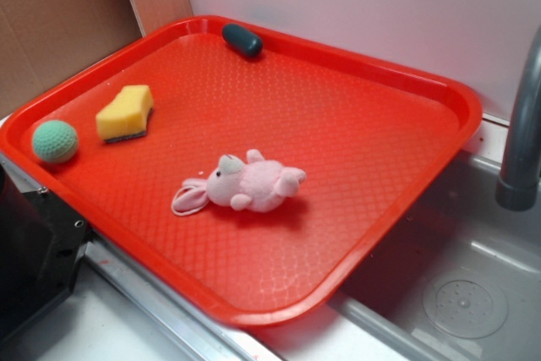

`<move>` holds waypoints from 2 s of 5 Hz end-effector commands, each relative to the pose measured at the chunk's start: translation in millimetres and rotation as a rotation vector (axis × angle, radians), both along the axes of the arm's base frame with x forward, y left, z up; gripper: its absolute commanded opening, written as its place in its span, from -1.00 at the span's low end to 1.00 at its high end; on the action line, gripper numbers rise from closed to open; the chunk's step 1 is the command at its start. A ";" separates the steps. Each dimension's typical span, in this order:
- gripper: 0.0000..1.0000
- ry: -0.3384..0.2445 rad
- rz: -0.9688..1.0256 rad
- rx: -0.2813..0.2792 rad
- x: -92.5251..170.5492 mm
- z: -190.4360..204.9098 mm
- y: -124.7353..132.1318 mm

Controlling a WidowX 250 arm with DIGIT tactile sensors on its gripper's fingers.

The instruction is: Grab the green ball.

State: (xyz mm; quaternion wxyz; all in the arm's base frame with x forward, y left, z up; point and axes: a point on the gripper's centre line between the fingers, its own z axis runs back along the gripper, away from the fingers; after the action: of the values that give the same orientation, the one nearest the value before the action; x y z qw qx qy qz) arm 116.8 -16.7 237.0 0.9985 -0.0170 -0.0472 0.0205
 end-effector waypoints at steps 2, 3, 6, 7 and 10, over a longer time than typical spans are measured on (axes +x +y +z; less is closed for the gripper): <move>1.00 -0.066 0.076 -0.007 -2.6 -6.3 12.3; 1.00 -0.095 0.135 -0.004 -2.3 -18.0 31.6; 1.00 -0.143 0.240 0.060 4.3 -95.2 93.1; 1.00 -0.114 0.232 0.097 7.8 -128.5 107.0; 1.00 0.058 0.232 0.112 -6.3 -204.1 113.5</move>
State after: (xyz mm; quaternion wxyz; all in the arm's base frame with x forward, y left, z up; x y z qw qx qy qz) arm 109.2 93.1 28.5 0.9898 0.0379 -0.0106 0.1368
